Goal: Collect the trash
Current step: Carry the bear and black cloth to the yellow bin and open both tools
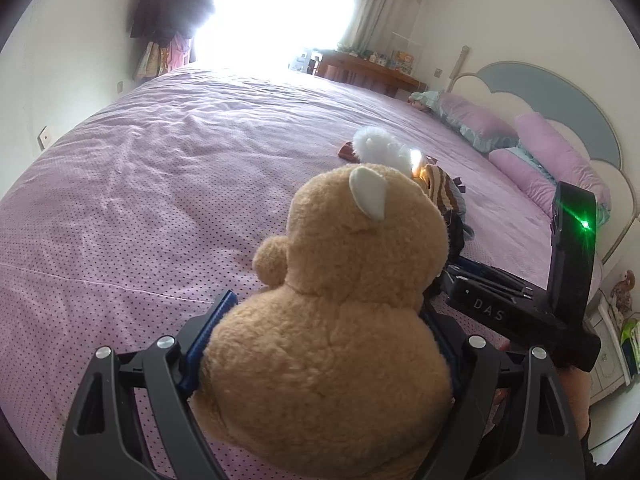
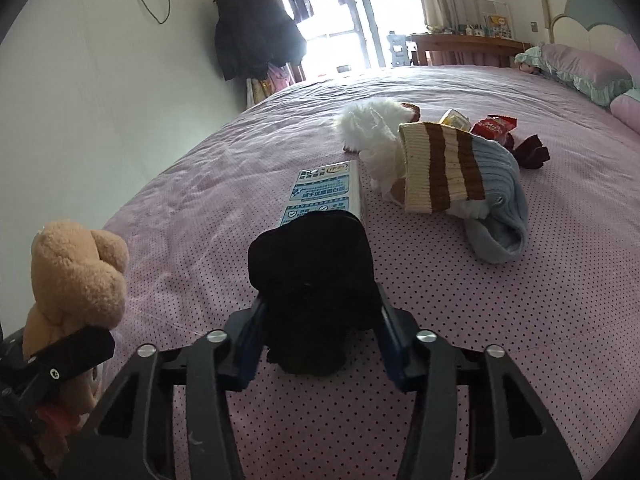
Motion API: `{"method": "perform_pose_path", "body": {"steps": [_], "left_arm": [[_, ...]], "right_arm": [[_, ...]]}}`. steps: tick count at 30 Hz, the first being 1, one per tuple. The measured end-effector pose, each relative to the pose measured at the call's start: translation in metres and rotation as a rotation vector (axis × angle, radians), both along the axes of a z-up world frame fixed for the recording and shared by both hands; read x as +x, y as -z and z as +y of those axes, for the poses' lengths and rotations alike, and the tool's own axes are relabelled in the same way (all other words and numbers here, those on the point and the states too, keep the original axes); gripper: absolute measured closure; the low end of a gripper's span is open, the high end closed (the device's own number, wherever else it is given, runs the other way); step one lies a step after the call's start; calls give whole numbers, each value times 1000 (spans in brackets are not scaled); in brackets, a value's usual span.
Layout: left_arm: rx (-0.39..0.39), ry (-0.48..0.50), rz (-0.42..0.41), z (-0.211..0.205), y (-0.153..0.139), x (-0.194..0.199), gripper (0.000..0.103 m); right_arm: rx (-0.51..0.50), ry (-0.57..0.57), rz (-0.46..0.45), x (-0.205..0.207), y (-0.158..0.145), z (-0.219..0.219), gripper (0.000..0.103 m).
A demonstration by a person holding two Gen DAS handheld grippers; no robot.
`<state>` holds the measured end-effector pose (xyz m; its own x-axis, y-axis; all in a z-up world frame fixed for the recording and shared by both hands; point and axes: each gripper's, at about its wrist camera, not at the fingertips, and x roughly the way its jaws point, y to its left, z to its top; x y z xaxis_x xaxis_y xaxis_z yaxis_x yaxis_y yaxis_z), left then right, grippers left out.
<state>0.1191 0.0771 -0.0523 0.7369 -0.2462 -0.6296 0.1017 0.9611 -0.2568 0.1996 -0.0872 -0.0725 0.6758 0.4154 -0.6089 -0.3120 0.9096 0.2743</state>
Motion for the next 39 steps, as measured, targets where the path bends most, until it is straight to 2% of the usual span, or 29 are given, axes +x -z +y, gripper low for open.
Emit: {"method": "perform_pose_path", "body": {"steps": [2, 4, 12, 17, 20, 27, 33, 39], "left_arm": [[-6, 8, 2, -2, 1, 1, 18], [-13, 22, 4, -6, 1, 0, 18], [-34, 107, 5, -41, -3, 2, 18], [-32, 220, 10, -89, -4, 4, 18], [-29, 299, 17, -125, -3, 2, 18], [-28, 519, 52, -217, 8, -16, 18], [-6, 703, 114, -298, 30, -40, 18], [39, 854, 195, -368, 59, -71, 18]], "right_arm": [[28, -9, -10, -3, 0, -6, 82], [36, -12, -44, -9, -3, -13, 88], [31, 29, -148, -48, -22, -61, 88], [8, 84, -163, -81, -31, -103, 88], [-7, 157, -165, -105, -35, -137, 88], [-53, 347, -121, -165, -23, -219, 88], [-118, 500, -81, -223, -3, -268, 88], [-157, 643, 61, -283, 39, -322, 88]]}}
